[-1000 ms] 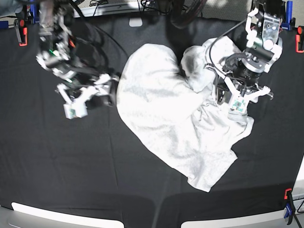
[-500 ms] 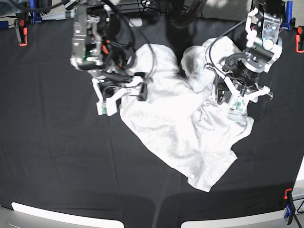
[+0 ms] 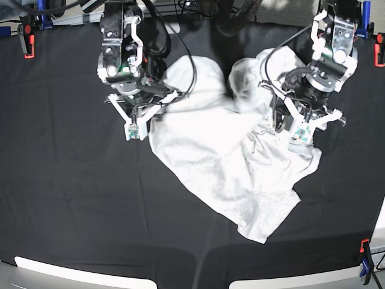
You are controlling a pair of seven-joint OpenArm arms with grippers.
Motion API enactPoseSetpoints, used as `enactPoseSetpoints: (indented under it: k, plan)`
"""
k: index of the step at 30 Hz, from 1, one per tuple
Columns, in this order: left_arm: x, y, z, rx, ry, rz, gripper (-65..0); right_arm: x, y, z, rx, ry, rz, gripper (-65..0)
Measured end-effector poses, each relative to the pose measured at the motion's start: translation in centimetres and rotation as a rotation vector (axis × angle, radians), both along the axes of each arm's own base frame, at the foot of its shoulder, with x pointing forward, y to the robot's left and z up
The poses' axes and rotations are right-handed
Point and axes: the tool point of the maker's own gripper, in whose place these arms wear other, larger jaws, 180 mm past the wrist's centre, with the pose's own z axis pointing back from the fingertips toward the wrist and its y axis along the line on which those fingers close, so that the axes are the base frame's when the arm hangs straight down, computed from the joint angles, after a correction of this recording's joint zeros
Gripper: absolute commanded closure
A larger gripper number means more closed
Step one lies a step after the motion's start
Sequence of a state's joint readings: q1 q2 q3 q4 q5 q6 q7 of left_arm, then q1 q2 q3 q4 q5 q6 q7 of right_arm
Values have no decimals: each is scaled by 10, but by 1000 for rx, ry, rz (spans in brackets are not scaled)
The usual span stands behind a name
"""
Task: Layout the t-shirt on the table in an organized manner, then fold the t-shirt properly
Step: 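Drag the shirt with the right gripper away from the left gripper, spreading it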
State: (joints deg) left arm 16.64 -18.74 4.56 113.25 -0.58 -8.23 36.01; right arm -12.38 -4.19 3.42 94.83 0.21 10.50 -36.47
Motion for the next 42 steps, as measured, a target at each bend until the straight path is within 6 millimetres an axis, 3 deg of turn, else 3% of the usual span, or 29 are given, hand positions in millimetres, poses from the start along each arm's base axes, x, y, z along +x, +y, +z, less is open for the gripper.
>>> enactPoseSetpoints:
  k: [4, 9, 17, 21, 25, 30, 33, 42]
  plan:
    - [0, 0, 0, 0, 0, 0, -216, -3, -10, -3, -43, 23, 15, 0]
    - [0, 0, 0, 0, 0, 0, -216, -14, -46, -10, -196, 56, 70, 0]
    - [0, 0, 0, 1, 0, 0, -216, -52, -142, -13, -446, 115, 59, 0]
    - [0, 0, 0, 0, 0, 0, -216, -75, -208, -4, -541, 171, -62, 0]
    - [0, 0, 0, 0, 0, 0, -216, -112, -286, 15, -643, 258, -275, 0]
    - [-2, -12, 2, -112, 20, -7, -216, -135, -350, 53, -748, 260, -405, 0]
    - [-3, -18, 3, -165, 31, -11, -216, -139, -365, 65, -757, 246, -448, 0]
    - [-16, -29, -7, -264, 149, -14, -216, -149, -373, 68, -837, 286, -445, 0]
